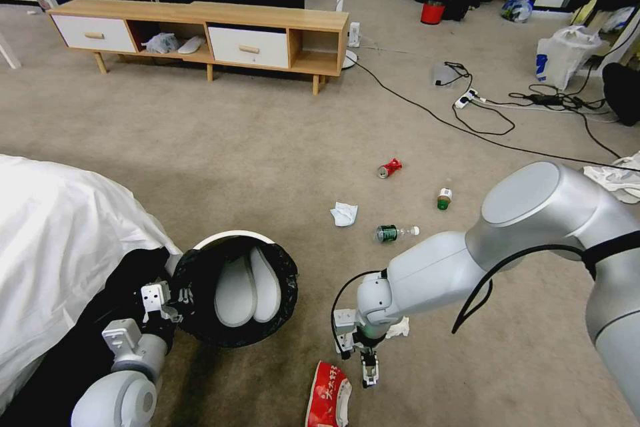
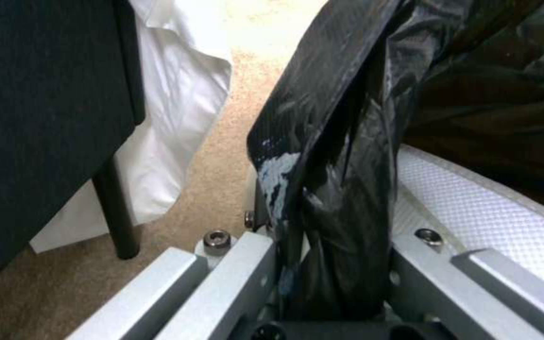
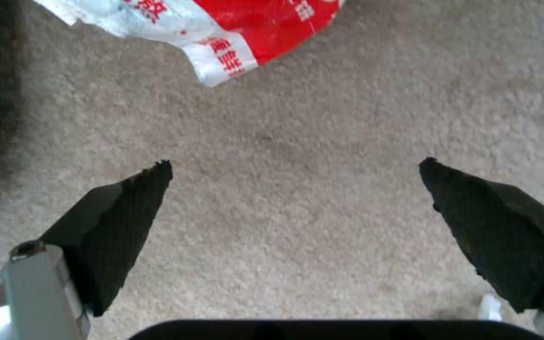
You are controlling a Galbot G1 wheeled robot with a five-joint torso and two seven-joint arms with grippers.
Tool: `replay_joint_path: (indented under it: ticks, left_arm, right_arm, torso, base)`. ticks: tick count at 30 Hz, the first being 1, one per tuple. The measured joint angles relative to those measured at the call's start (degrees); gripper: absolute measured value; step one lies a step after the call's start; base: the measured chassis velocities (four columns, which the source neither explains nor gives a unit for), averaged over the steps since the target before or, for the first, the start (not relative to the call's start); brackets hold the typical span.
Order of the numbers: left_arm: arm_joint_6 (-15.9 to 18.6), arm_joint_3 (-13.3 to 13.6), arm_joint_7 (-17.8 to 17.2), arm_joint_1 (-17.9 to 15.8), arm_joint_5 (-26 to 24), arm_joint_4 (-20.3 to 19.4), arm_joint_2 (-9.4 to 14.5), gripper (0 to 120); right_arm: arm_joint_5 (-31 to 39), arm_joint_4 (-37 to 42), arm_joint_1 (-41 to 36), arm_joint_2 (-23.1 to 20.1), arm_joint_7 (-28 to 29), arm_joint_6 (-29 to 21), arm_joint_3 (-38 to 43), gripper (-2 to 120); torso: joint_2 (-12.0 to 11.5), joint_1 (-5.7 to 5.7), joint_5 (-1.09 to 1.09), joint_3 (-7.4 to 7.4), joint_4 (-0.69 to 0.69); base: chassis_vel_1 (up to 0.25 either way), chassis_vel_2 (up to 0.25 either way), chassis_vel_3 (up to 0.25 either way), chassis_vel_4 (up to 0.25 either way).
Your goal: Pick up the trash bin and place the garbage on the floor into it.
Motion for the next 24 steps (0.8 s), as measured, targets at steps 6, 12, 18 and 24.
replay_joint_path:
  ticks: [6,12,18,24]
  left_arm:
    - [0.0,-0.2,0.0,-0.1,-0.1,0.4,0.0,1]
    - [0.0,-0.5,0.0,-0.2,-0.2,0.5,0.0,1]
    - [-0.2,-0.9,0.1,-0.2,-0.2,0.7,0.1,1]
    - [-0.3,-0.9,0.2,-0.3,-0.1,0.9,-0.2,1]
  right_arm:
    - [-2.4,-1.3,-1.5,-1.6,-0.8,0.5,0.0,100]
    - [-4.8,-1.9,-2.3,-2.7,-1.4,1.3,0.1,100]
    - [-7.8,-2.5,-2.6,-3.7,-2.3,2.4,0.0,100]
    - [-8.9,-2.8,-2.5,-4.3,-2.9,2.7,0.0,100]
  torso:
    - [0.0,0.0,0.0,0.0,0.0]
    - [0.0,0.0,0.0,0.0,0.0]
    - [0.0,0.0,0.0,0.0,0.0]
    - [0.0,0.0,0.0,0.0,0.0]
  base:
    - [0.0,0.0,0.0,0.0]
    - [0.0,0.0,0.0,0.0]
    - [0.0,0.0,0.0,0.0]
    - [0.0,0.0,0.0,0.0]
